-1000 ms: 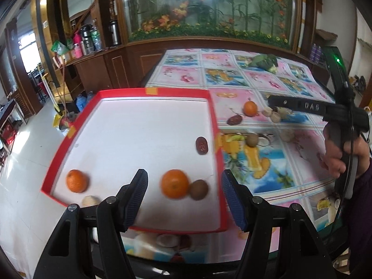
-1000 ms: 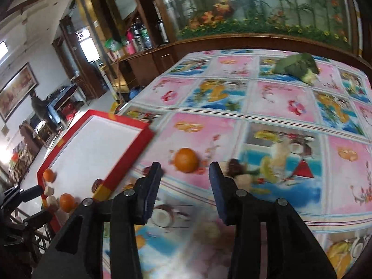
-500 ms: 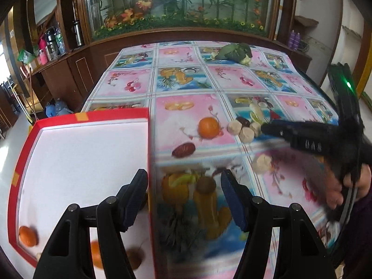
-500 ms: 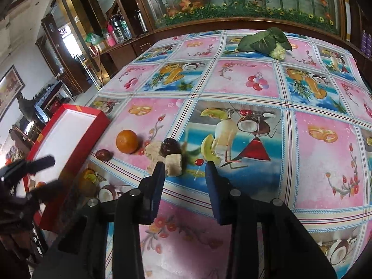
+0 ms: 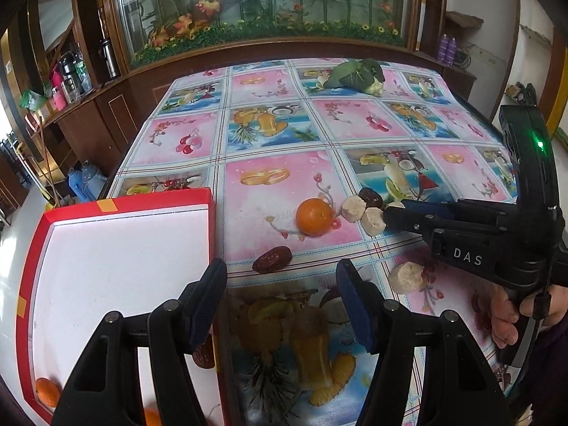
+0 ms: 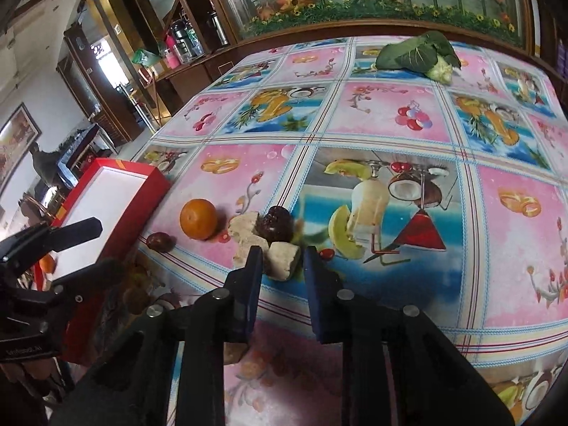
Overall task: Organize fruits
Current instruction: 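Grasp a mandarin orange with the left gripper while the right gripper grasps a pale piece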
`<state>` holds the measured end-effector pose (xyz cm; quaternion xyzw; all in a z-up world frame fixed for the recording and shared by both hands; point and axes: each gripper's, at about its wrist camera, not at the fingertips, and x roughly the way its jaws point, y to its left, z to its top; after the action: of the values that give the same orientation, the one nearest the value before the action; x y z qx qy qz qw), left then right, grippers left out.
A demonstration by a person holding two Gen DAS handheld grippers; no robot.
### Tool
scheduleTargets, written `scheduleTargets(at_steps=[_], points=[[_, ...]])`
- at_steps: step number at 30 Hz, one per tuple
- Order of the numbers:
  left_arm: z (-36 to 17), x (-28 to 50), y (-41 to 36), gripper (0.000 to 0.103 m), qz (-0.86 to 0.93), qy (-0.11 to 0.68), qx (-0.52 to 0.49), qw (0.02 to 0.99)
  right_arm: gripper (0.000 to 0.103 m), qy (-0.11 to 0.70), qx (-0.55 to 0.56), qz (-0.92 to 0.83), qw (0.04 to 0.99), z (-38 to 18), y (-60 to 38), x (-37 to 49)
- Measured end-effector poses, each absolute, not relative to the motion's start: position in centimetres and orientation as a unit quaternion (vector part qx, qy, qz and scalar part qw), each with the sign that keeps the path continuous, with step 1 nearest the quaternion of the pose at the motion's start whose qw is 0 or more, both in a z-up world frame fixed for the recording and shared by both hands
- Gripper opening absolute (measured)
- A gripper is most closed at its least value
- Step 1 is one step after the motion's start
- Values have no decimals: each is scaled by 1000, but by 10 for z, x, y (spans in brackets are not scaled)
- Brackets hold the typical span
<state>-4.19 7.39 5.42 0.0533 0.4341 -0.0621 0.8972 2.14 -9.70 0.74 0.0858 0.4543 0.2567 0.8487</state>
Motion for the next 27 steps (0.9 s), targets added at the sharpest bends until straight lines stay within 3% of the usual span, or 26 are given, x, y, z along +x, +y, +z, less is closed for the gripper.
scheduleTargets(at_steps=[2, 24, 27], points=[[56, -39, 72, 64, -61, 434, 61, 897, 19, 463, 106, 261, 840, 6, -103, 25], [38, 7, 37, 64, -70, 463, 157, 870, 18, 465, 89, 212, 855, 8, -115, 31], [31, 16, 34, 50, -75, 476, 163, 861, 18, 468, 96, 212, 853, 7, -117, 31]])
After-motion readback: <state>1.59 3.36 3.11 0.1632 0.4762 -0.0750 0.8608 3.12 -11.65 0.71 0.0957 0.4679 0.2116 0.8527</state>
